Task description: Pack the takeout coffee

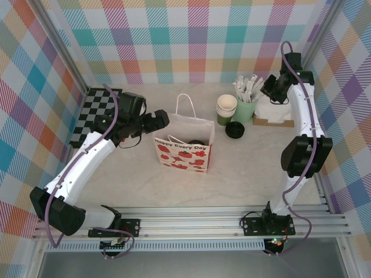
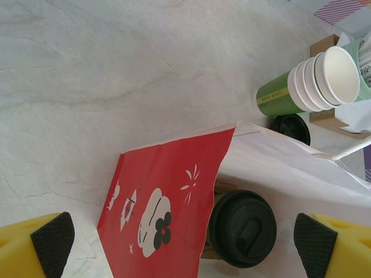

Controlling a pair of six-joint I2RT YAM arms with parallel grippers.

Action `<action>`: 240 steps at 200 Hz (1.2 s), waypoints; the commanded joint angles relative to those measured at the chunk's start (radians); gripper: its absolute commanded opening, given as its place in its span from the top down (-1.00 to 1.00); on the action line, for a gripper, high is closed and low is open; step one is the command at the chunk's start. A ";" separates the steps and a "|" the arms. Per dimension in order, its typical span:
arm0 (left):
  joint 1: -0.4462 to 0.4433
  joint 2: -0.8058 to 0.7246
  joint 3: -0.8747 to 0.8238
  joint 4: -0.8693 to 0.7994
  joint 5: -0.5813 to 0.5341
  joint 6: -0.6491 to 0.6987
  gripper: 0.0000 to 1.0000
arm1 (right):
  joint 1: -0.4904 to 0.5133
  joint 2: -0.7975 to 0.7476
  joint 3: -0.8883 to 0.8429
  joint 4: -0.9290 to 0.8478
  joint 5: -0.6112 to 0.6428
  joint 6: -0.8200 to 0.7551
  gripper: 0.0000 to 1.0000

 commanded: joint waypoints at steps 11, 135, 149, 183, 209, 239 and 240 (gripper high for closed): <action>0.010 0.002 -0.003 0.000 0.005 0.024 -0.98 | -0.001 0.012 -0.009 0.012 -0.023 0.010 0.43; 0.010 0.003 -0.010 0.002 0.017 0.024 -0.99 | 0.000 0.037 -0.026 0.020 -0.033 0.018 0.50; 0.010 0.004 -0.013 0.004 0.016 0.025 -0.99 | 0.000 0.037 -0.026 0.022 -0.033 0.017 0.59; 0.010 0.003 -0.012 0.004 0.020 0.025 -0.99 | 0.000 0.016 -0.027 0.024 -0.016 0.016 0.82; 0.010 0.001 -0.010 0.009 0.031 0.030 -0.99 | 0.000 -0.022 -0.012 0.004 -0.011 -0.007 0.96; 0.010 0.001 -0.015 0.029 0.086 0.042 -1.00 | 0.001 -0.074 0.051 -0.084 -0.016 -0.109 1.00; 0.010 0.001 -0.015 0.031 0.090 0.043 -1.00 | 0.000 -0.076 0.053 -0.085 -0.016 -0.115 1.00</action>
